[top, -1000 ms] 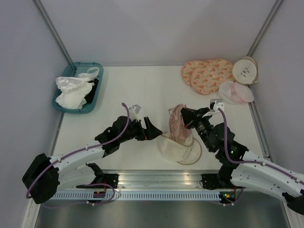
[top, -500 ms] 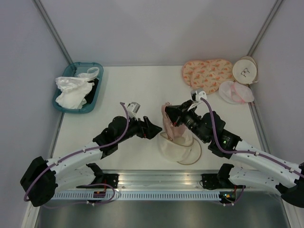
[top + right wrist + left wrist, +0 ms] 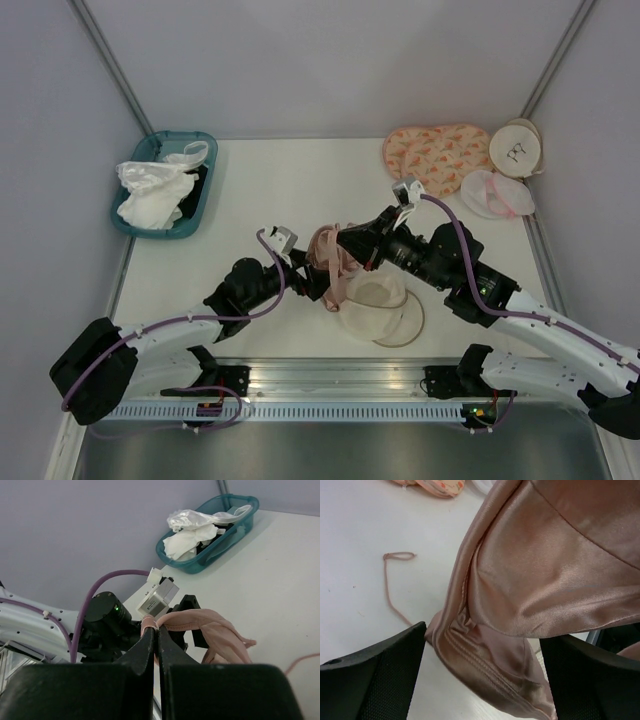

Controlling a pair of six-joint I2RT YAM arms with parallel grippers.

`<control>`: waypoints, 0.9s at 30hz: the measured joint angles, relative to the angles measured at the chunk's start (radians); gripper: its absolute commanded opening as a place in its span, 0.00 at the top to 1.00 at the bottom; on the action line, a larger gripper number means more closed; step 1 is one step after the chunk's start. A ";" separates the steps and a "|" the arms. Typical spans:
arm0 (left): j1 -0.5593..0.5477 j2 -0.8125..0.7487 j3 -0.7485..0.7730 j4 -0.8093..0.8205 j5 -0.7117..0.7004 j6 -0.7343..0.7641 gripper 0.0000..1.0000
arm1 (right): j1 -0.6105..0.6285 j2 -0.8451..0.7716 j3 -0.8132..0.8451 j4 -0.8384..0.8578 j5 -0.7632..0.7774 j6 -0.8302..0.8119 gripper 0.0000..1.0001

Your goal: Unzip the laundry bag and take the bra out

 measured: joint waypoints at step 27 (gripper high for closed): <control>0.000 -0.067 0.177 -0.296 -0.209 0.037 0.98 | -0.005 0.060 0.093 -0.532 0.347 0.006 0.02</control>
